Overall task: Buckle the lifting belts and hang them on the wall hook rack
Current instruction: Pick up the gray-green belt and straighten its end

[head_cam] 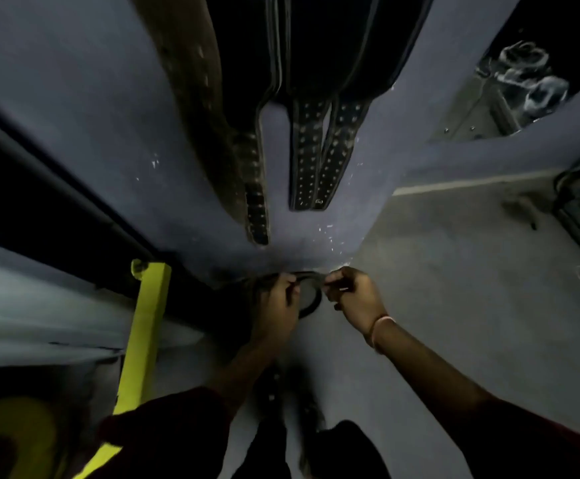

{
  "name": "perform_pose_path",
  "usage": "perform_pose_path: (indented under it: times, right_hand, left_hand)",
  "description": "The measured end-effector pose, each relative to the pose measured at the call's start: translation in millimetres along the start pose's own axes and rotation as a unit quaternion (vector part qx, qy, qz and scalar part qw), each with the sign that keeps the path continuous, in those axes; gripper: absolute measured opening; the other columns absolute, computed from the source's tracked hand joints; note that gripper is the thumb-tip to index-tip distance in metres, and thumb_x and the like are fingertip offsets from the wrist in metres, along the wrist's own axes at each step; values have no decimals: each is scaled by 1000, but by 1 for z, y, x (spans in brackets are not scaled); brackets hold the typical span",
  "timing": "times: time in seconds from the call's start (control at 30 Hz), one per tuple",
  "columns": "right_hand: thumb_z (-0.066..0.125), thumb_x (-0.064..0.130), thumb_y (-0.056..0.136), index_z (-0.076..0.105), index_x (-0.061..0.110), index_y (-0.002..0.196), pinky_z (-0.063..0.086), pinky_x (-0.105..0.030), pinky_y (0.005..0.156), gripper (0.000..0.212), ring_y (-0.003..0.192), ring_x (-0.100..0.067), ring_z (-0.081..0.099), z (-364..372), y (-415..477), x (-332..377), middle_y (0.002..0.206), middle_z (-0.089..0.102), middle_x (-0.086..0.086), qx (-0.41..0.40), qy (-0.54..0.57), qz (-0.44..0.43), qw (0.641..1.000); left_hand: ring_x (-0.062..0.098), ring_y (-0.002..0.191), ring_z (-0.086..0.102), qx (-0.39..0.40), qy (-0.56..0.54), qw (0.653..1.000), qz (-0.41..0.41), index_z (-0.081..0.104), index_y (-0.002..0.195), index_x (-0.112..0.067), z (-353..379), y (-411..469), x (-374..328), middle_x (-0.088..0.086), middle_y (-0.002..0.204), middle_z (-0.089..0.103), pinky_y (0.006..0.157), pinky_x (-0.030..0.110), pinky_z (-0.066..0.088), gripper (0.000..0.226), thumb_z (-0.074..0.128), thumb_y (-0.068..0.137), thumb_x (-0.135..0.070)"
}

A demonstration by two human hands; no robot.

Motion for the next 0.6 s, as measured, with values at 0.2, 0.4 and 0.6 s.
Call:
perform_pose_path:
  times: [0.2,0.4,0.6]
  right_hand:
    - [55,-9,88,62,-1,94,47,-24,49,12,62,-24,57,53,80,-115,78,63,-16,32,19,127,991]
    - [59,-5,91,63,1,92,51,-32,59,8,70,-30,61,98,194,-239,89,66,-25,57,-39,153,986]
    - [57,7,95,65,-3,99,55,-43,76,13,77,-28,62,142,264,-415,87,67,-19,47,-85,198,975]
  left_hand:
    - [39,119,57,53,42,996,-63,61,123,5,50,47,99,26,124,63,99,35,35,30,46,103,-10]
    - [24,139,42,129,-32,986,-102,43,144,-5,142,100,205,11,147,48,107,19,28,44,42,105,-25]
    - [20,132,50,167,-70,974,-139,45,143,-9,264,143,342,6,143,53,106,29,43,43,47,103,-24]
Point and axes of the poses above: each hand's wrist, its own y-axis towards the middle knuckle, its own z-axis out of the palm, x = y × z, the point moved 7 cm from there along y, towards the middle knuckle
